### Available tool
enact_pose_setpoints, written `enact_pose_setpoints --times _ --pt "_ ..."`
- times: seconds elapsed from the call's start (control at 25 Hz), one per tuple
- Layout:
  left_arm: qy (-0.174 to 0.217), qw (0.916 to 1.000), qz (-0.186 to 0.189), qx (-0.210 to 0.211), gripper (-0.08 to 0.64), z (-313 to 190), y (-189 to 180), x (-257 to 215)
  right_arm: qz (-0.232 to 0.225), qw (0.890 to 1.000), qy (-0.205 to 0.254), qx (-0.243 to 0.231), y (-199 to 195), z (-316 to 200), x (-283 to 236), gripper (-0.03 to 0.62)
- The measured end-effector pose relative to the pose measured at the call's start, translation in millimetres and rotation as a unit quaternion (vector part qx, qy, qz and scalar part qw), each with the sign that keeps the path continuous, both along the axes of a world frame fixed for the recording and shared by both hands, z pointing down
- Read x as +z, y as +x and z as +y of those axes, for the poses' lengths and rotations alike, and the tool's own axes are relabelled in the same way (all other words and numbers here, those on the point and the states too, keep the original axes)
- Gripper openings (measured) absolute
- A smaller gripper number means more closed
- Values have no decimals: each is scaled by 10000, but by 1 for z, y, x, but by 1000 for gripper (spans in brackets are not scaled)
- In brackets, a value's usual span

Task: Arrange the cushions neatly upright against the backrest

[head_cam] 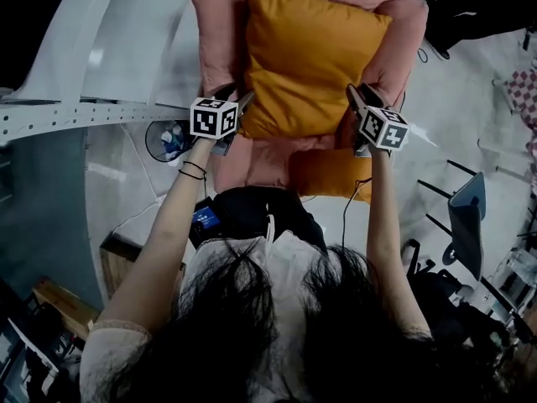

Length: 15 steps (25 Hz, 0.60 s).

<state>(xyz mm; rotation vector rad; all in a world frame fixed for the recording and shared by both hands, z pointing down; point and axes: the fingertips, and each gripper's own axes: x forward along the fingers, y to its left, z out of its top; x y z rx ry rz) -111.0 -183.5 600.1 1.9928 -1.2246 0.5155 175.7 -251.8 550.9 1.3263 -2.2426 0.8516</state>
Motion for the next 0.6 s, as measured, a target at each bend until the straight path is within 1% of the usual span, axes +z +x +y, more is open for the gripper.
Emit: enact_pose_setpoints --times 0.16,0.28,0.4,0.6 --pt "195 9987 464 3 216 23 7 -19 -237 9996 151 79 -10 33 -26 163" --pt "313 9969 698 164 215 35 17 -30 -346 9989 224 209 -16 62 -38 163" --pt "382 9944 866 465 215 46 34 -36 -415 9976 308 465 -16 91 -47 163" --pt "394 9869 1070 1139 215 62 74 -38 -458 9934 395 970 -2 131 -56 163"
